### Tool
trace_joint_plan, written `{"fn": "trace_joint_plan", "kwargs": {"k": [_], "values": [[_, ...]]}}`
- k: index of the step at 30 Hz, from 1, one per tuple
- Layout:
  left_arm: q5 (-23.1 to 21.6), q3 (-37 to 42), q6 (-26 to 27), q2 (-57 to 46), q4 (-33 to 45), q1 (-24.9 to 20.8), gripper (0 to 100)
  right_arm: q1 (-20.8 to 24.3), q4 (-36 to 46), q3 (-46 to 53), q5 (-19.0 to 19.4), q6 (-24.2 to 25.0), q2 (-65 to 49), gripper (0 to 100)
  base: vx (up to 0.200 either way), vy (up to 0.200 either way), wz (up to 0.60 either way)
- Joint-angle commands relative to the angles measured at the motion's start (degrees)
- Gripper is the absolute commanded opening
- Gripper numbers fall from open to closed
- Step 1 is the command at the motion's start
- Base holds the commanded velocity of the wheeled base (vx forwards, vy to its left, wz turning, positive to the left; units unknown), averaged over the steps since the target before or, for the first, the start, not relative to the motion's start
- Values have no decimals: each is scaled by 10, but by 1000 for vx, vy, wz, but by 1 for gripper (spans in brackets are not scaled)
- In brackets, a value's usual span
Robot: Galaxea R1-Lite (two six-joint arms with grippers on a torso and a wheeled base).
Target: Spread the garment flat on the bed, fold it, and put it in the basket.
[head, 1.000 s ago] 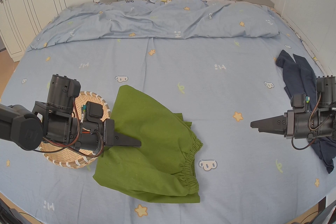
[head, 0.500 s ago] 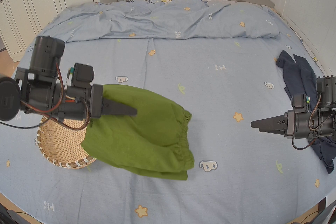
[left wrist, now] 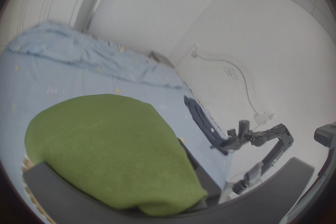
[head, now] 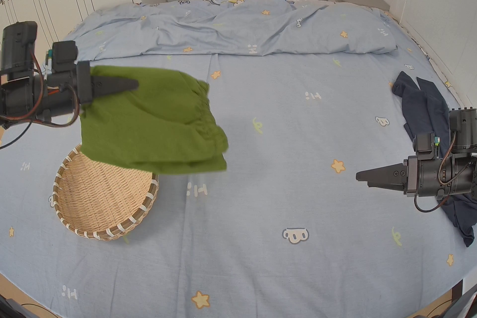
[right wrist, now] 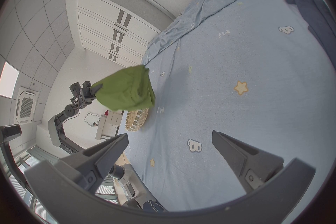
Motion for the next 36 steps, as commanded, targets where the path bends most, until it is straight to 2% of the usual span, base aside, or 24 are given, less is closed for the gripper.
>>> {"fn": "trace_joint_plan", "kwargs": {"k": [1, 6, 12, 14, 20, 25, 30, 32, 36], "values": [[-3, 26, -10, -15, -96, 91, 0, 2, -1, 1, 0, 0, 2, 100, 0, 0, 0], [-6, 51, -64, -15, -185, 119, 0, 4, -1, 2, 0, 0, 2, 100, 0, 0, 0], [-4, 79, -77, -15, -207, 123, 0, 4, -1, 3, 0, 0, 1, 100, 0, 0, 0], [1, 120, -77, -16, -207, 138, 0, 4, -1, 3, 0, 0, 0, 100, 0, 0, 0], [-4, 188, -92, -42, -198, 185, 0, 7, 0, 3, 1, 0, -4, 100, 0, 0, 0], [-4, 243, -106, -71, -183, 206, 0, 9, 1, 4, 1, 0, -18, 100, 0, 0, 0], [-4, 290, -107, -83, -153, 207, 0, 21, 1, 11, 1, 0, -31, 100, 0, 0, 0], [-3, 292, -107, -81, -144, 206, 0, 24, 1, 11, 1, 0, -31, 100, 0, 0, 0], [4, 269, -105, -40, -78, 206, 0, 27, 1, 14, 1, 0, -34, 100, 0, 0, 0]]}}
